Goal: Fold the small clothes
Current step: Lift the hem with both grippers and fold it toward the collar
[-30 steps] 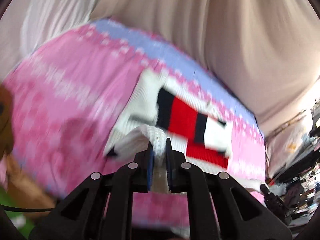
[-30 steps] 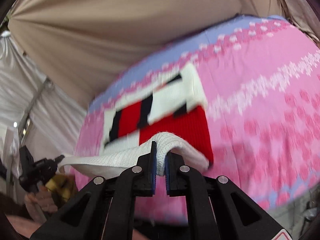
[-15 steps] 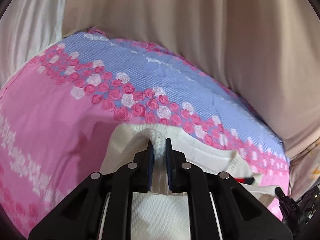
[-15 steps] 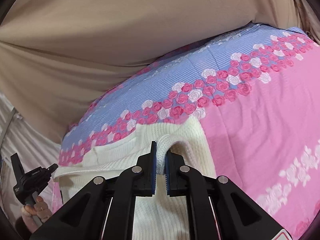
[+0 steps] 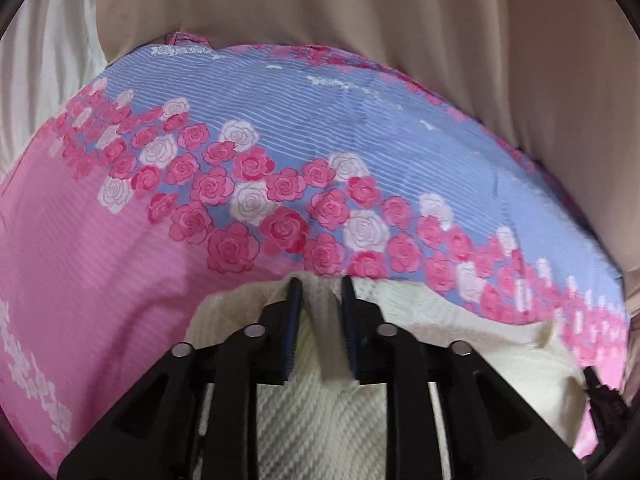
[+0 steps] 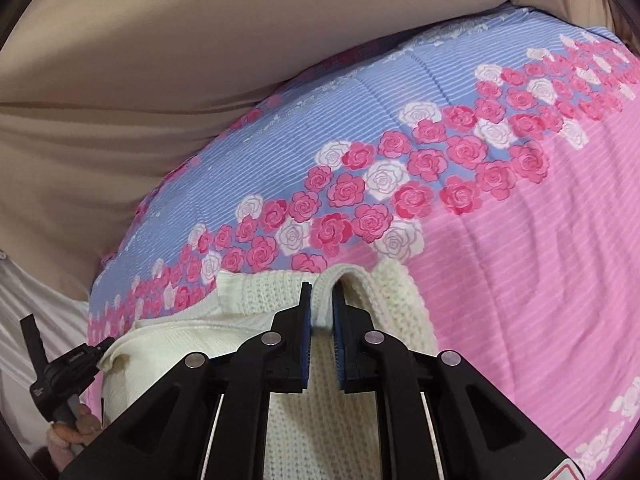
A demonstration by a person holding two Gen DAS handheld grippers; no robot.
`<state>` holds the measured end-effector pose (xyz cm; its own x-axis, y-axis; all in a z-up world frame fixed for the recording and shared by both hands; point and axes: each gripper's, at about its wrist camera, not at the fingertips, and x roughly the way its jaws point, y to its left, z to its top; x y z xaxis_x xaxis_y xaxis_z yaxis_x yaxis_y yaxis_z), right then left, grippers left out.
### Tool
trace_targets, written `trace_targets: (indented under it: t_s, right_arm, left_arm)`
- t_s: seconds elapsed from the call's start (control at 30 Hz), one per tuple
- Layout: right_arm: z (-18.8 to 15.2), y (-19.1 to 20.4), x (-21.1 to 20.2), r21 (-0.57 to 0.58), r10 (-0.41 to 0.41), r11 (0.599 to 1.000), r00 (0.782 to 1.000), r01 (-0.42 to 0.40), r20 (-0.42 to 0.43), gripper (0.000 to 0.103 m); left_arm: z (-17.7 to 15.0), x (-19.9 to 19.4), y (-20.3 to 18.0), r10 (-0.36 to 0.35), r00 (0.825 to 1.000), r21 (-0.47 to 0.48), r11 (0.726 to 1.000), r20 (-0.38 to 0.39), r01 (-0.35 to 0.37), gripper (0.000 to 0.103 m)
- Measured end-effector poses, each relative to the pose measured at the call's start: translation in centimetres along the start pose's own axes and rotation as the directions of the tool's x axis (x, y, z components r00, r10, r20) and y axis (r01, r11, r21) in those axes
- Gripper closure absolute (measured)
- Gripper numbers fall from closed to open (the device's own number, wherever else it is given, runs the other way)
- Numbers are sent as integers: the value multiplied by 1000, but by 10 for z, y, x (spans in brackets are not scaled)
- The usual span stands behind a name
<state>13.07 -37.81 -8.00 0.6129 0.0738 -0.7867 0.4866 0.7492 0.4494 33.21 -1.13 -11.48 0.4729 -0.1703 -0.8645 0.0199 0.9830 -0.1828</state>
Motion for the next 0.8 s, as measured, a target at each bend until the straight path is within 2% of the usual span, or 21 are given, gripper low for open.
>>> trace_targets:
  t_s: [0.03,0.1,0.13,0.17,0.2,0.23,0.3,0.4,0.53,0.63,0.7,0.73,0.8]
  right_arm:
    - [1,0,-4,5,1,1000,1000,-1,2,88]
    - [2,1,-24,10,-9,1000,999,8,46,80]
    - [-1,1,-40,13,-9,1000,995,8,97,64]
    - [-6,-2,-62,23,-13,1000,987,9,160,48]
    - [-11,-4,-77,29,-7,1000,982,2,188,44]
    - [-21,-9,-90,23,15,1000,983,-19,182,43]
    - [-43,-17,-101,-9,0,1000,991,1,130,43]
    - [-93,-36,-111,-68,-70,995,997,72,28,43]
    - [-143,-67,-110,39,-30,999,996,33,-84,43]
    - [-157,-72,-96,89,30,996,991,-19,-127,43]
    - [-158,-64,-86,57,37,998,989,-29,-141,42]
    - [-159,-60,-84,41,34,999,990,-29,-139,36]
    - [-157,-51,-78,7,29,1000,992,-28,-126,34]
  left_arm:
    - [1,3,0,-2,1000,0,1000,-15,2,79]
    - [4,-8,10,-49,999,-47,998,-11,49,79]
    - [5,-18,15,-73,997,-69,995,10,73,78]
    - [5,-36,23,-83,995,-78,993,49,86,70]
    - [3,-54,30,-73,994,-73,994,87,79,65]
    - [0,-66,36,-67,991,-68,995,112,75,59]
    - [-15,-91,55,-61,989,-63,996,134,70,49]
    - [-53,-103,89,-72,996,-113,991,57,78,47]
    - [-112,-96,118,-86,994,-179,981,-72,72,47]
    - [-143,-92,126,-95,988,-233,970,-120,65,46]
    - [-156,-88,125,-113,984,-268,961,-136,73,43]
    - [-159,-86,122,-109,984,-270,960,-138,69,40]
    - [-163,-85,118,-91,989,-256,965,-120,58,36]
